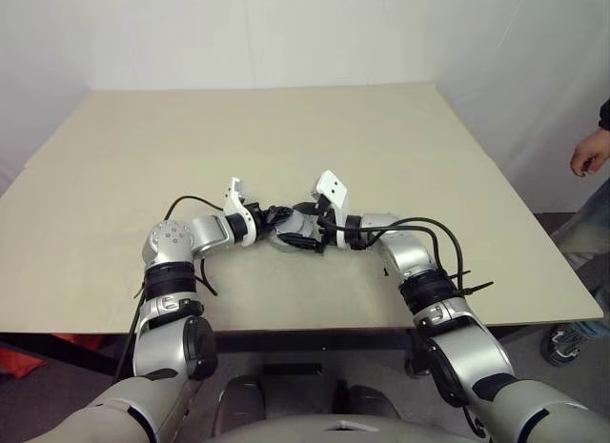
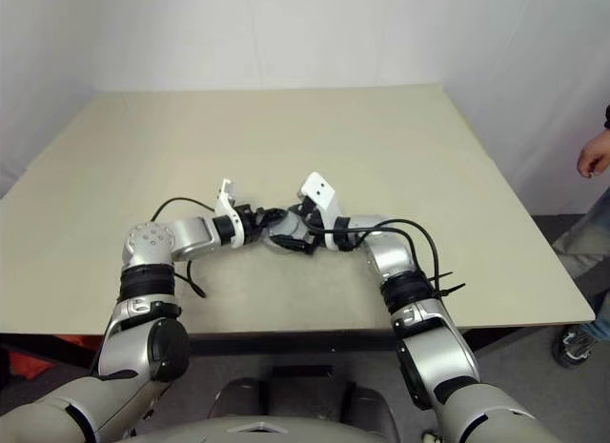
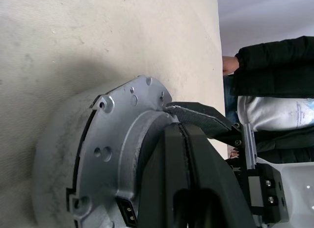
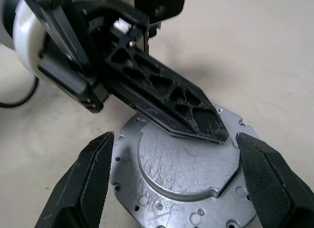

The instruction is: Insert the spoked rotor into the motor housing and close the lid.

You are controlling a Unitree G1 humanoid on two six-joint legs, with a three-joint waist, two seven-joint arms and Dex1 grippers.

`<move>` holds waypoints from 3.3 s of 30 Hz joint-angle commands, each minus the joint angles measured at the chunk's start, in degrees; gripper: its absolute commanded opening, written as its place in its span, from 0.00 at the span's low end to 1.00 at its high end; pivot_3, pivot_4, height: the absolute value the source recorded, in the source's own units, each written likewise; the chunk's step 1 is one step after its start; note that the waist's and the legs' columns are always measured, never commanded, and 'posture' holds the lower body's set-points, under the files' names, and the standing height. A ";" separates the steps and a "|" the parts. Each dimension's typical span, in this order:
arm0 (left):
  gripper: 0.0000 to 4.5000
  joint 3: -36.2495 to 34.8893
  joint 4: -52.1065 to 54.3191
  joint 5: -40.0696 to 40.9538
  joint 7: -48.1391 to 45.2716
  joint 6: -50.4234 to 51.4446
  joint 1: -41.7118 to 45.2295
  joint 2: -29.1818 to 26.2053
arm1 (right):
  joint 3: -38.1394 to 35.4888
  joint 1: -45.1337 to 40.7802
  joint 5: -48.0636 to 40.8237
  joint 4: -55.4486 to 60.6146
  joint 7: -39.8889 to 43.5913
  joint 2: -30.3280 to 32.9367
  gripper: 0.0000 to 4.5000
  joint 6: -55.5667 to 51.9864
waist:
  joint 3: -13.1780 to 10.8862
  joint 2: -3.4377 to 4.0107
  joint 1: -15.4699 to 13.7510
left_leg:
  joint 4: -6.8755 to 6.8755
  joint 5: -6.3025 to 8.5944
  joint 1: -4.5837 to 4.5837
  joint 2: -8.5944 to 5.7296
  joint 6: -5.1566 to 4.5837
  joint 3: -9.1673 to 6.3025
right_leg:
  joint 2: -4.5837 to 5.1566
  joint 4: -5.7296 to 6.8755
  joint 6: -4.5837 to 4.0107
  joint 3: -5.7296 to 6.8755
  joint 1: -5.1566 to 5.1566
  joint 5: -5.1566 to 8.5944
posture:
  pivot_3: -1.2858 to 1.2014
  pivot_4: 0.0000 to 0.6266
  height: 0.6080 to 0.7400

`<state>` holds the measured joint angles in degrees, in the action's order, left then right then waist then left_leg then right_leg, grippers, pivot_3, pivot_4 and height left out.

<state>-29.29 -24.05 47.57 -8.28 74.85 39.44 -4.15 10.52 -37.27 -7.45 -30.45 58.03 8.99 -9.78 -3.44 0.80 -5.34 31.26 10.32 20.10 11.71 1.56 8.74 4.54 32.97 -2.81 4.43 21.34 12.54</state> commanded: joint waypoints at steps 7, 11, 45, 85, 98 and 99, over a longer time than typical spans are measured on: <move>0.00 1.12 -1.41 -1.87 2.04 1.51 -1.45 -0.37 | -5.70 -5.44 -4.02 -0.82 -6.17 -2.78 1.00 -3.13 | -0.01 0.00 -0.09 | 0.36 0.09 -0.07 0.02 0.27 -0.02 | 0.02 0.28 0.00 -0.02 -0.05 0.01 | 0.52 0.00 1.00; 0.00 1.08 -1.36 -1.74 2.09 1.71 -1.51 -0.52 | -7.97 -7.47 -4.84 -2.73 -9.90 -3.10 1.00 -6.14 | -0.01 0.00 -0.20 | 0.41 0.01 -0.20 0.03 0.42 -0.08 | 0.02 0.47 0.02 -0.02 -0.11 0.02 | 0.52 0.00 1.00; 0.00 0.08 2.42 -1.31 4.02 1.87 -3.95 -1.43 | -24.94 -8.99 -17.19 -8.27 -30.34 -1.43 1.00 -57.24 | 0.15 -0.13 -0.03 | 0.13 -0.28 -0.83 0.10 0.93 -0.04 | -0.15 0.65 0.49 -0.16 -0.43 0.27 | 0.52 0.00 1.00; 0.00 1.09 4.25 -1.95 4.39 0.79 -5.05 -1.17 | -32.86 -17.50 -23.16 -13.30 -28.07 -14.17 1.00 -58.33 | 0.27 -0.20 2.84 | -0.26 -0.43 -0.43 0.25 1.36 0.01 | -0.28 0.70 -0.02 -0.11 0.54 0.02 | 0.52 0.00 1.00; 0.00 -1.44 8.49 -0.39 4.81 3.30 -8.32 -4.16 | -32.78 -17.85 -21.23 -16.24 -28.99 -13.06 1.00 -54.95 | 0.28 -0.20 3.00 | -0.26 -0.48 -0.33 0.34 1.45 0.08 | -0.35 0.77 -0.20 -0.10 0.75 -0.05 | 0.52 0.00 1.00; 0.00 -1.60 8.84 -0.19 4.90 3.45 -8.52 -4.22 | -32.75 -17.88 -21.20 -16.38 -29.03 -13.03 1.00 -54.85 | 0.28 -0.20 3.00 | -0.26 -0.48 -0.34 0.34 1.45 0.11 | -0.35 0.77 -0.20 -0.10 0.74 -0.05 | 0.52 0.00 1.00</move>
<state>-31.00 -14.19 49.52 -5.70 76.87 33.01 -7.38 -22.61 -52.34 -25.56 -46.75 27.75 -1.57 -64.53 -3.16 0.60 -2.33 31.00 9.83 19.75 12.05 3.02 8.87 4.19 33.75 -3.01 4.33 22.08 12.48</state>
